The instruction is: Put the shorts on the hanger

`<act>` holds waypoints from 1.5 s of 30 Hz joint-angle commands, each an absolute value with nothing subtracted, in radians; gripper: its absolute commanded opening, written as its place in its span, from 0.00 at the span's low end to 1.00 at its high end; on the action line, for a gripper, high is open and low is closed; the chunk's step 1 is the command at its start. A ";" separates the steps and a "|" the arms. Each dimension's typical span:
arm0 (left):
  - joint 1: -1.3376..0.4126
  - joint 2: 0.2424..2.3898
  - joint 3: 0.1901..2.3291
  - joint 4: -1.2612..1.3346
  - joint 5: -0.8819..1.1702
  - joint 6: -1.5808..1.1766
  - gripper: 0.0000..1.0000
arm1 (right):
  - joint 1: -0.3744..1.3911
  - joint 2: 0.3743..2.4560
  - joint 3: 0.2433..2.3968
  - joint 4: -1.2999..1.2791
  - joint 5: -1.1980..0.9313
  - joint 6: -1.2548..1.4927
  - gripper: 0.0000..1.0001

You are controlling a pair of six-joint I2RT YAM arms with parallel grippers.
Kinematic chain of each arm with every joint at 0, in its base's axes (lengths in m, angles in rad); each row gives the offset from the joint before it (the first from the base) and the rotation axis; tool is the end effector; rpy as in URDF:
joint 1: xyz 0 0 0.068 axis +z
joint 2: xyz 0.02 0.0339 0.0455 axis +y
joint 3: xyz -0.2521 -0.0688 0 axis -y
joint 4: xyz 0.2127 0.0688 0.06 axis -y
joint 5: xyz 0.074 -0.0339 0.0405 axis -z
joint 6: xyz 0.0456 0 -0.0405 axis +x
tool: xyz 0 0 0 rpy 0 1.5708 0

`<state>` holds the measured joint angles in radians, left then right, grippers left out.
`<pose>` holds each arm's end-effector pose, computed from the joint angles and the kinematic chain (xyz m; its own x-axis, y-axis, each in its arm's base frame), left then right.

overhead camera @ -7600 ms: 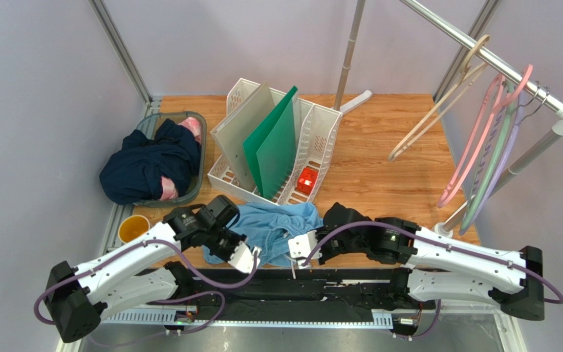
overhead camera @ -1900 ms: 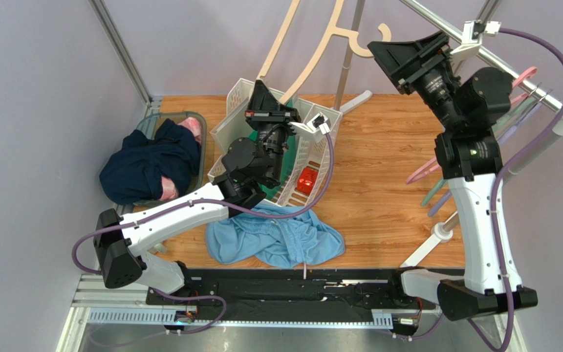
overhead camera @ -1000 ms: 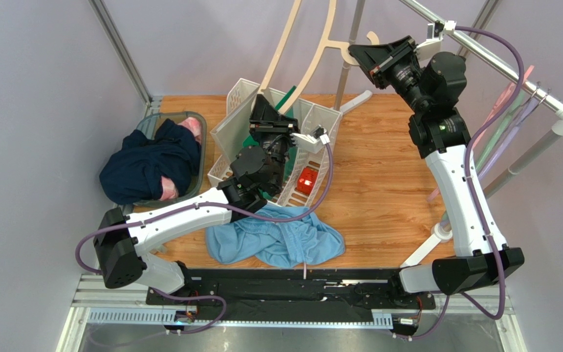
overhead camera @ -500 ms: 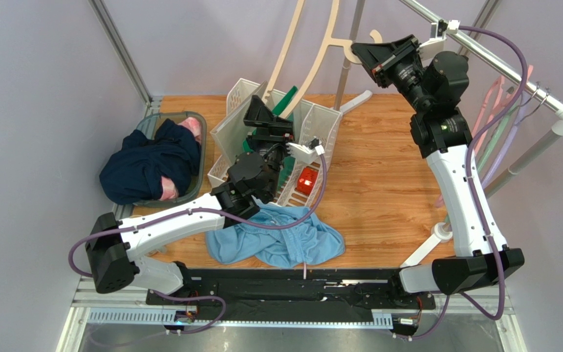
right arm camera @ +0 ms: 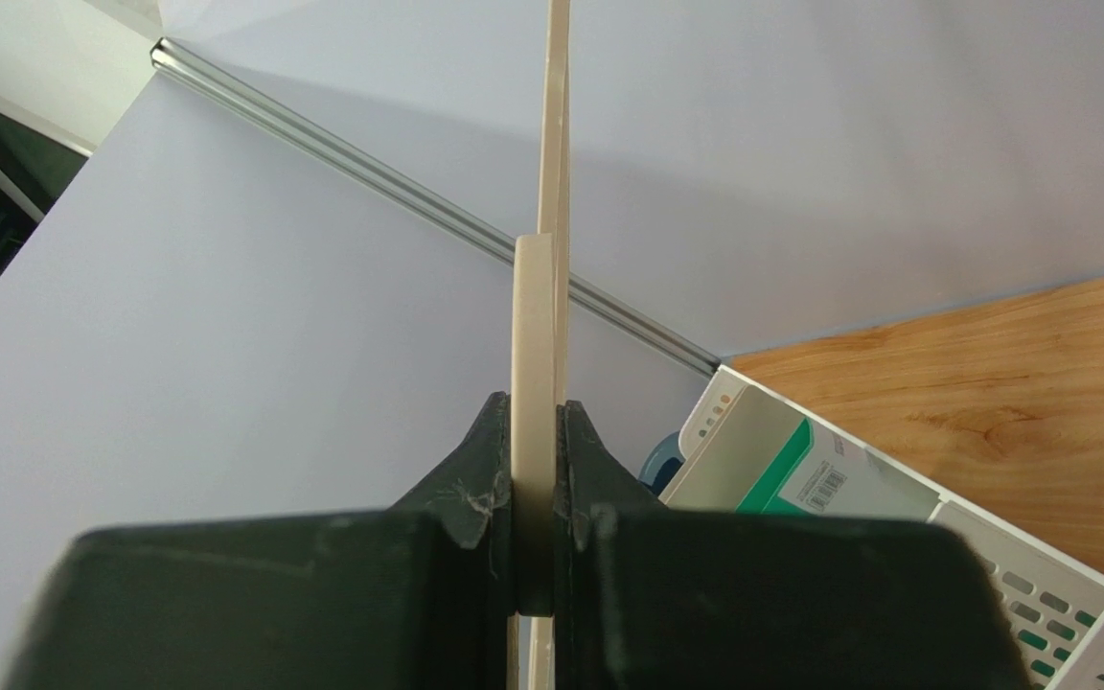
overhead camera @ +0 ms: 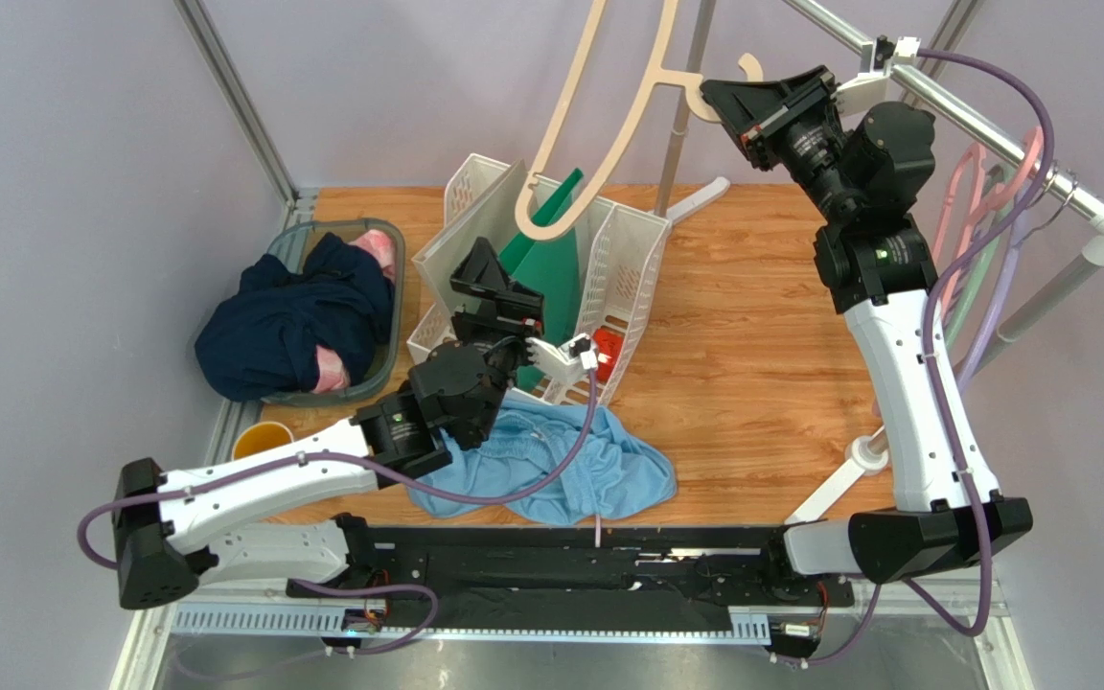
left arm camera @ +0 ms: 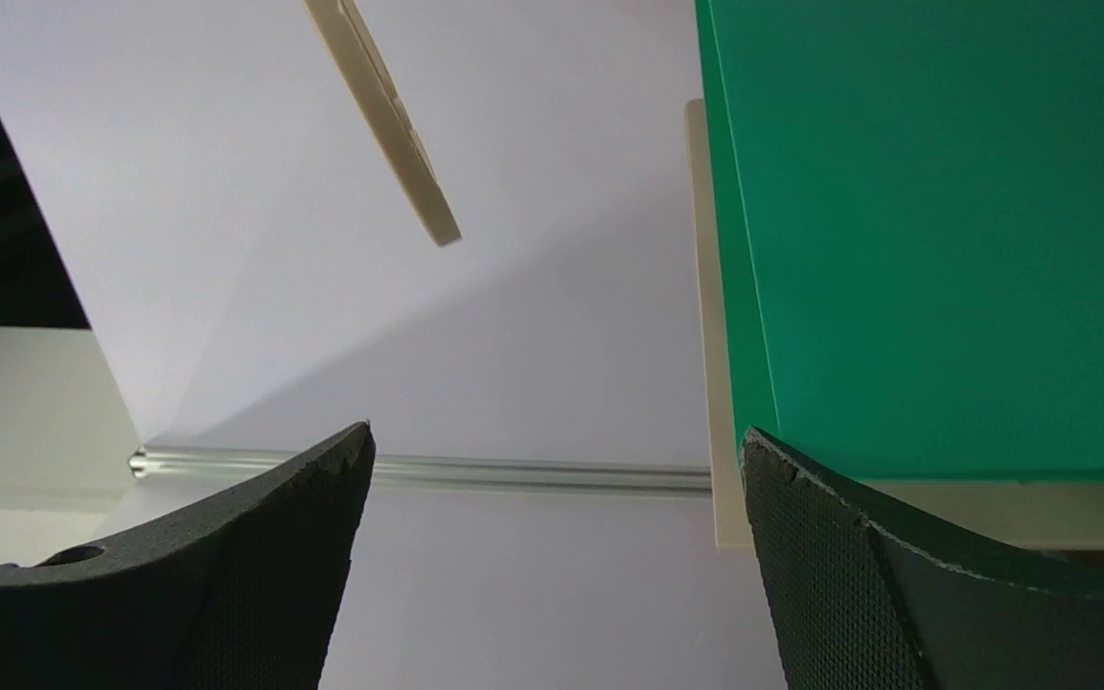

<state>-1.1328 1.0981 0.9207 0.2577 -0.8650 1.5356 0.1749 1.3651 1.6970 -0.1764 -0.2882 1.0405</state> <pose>0.1283 -0.1921 0.3678 0.2667 0.9590 -0.0961 -0.0247 0.1065 0.9940 0.2600 0.0591 0.5045 -0.3053 0.7859 -0.5377 -0.3558 0.4296 0.8300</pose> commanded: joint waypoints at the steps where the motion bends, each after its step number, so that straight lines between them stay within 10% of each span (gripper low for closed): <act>1: -1.154 0.993 0.923 -0.059 -0.845 1.347 0.99 | 0.166 1.313 1.720 -0.138 -0.278 1.012 0.00; 14: -1.154 0.831 1.127 -0.500 -0.736 0.901 1.00 | 0.166 1.244 1.672 -0.164 -0.383 0.940 0.00; 31: -0.657 0.882 1.664 -0.891 -0.211 0.085 0.99 | 0.265 1.016 1.457 -0.583 -0.796 0.482 0.00; 45: -0.443 0.750 1.549 -1.095 0.447 0.243 0.99 | 0.546 1.063 1.558 -1.113 -0.721 -0.119 0.00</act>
